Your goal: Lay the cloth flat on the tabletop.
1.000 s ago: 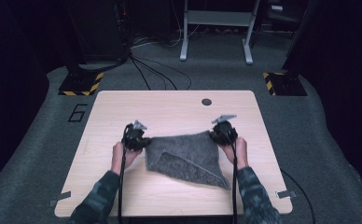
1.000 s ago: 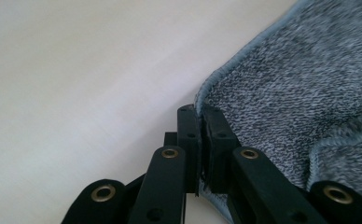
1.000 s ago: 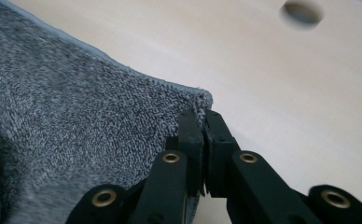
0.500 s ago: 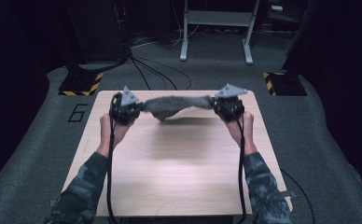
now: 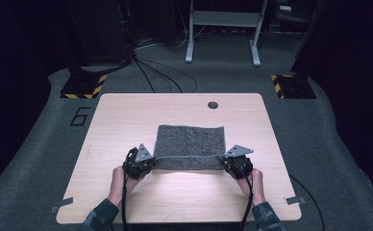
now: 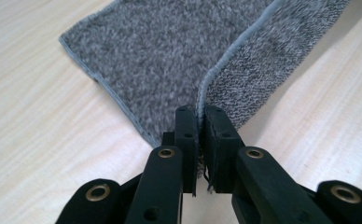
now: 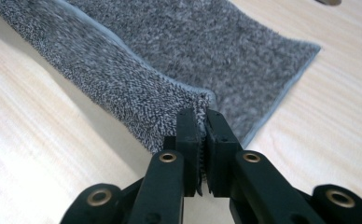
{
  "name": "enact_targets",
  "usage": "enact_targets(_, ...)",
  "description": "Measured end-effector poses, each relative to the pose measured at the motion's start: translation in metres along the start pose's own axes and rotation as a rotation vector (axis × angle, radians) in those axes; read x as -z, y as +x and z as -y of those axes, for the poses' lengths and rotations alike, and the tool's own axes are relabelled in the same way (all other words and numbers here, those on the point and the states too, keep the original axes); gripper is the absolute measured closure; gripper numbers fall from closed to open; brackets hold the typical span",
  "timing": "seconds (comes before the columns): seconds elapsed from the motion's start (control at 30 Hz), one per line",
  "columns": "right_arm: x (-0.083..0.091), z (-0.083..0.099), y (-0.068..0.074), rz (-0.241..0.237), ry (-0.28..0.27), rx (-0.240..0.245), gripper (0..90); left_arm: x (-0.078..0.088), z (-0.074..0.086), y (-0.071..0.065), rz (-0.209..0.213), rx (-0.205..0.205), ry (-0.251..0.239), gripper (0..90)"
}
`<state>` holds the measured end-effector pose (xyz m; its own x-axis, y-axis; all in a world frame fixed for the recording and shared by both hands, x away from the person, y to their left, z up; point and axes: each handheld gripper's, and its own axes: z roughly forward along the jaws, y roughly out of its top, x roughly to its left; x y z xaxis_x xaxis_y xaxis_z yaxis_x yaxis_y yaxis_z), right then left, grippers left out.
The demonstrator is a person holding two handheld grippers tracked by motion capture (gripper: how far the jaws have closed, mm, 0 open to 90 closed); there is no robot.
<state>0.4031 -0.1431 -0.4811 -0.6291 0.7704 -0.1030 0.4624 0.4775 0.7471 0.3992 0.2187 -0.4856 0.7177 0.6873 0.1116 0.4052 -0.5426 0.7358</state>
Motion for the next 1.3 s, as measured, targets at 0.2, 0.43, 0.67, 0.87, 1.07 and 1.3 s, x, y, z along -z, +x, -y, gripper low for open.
enact_targets(0.2, 0.006, 0.014, 0.005, -0.001, 0.003, -0.028, 82.8, 0.004, 0.01, -0.009, 0.038, 0.007, 0.017, 81.8)
enact_targets(0.43, 0.02, 0.025, 0.009, -0.006, 0.019, -0.036, 74.0, 0.013, 0.021, -0.016, 0.082, 0.052, 0.029, 69.1)
enact_targets(0.67, 0.05, 0.029, 0.003, -0.004, -0.011, -0.096, 59.7, 0.038, 0.02, -0.007, 0.061, 0.128, 0.002, 34.9)
enact_targets(0.87, 0.039, 0.02, 0.003, -0.011, 0.025, -0.124, 30.8, 0.028, 0.004, 0.003, -0.009, 0.112, 0.043, 26.8)
enact_targets(1.07, 0.008, 0.024, 0.004, 0.01, 0.105, -0.149, 15.9, -0.006, 0.007, 0.0, -0.027, 0.096, 0.111, 23.5)
enact_targets(1.3, -0.005, 0.03, -0.003, 0.031, 0.167, -0.133, 15.0, -0.012, 0.017, -0.002, -0.059, 0.077, 0.154, 24.3)
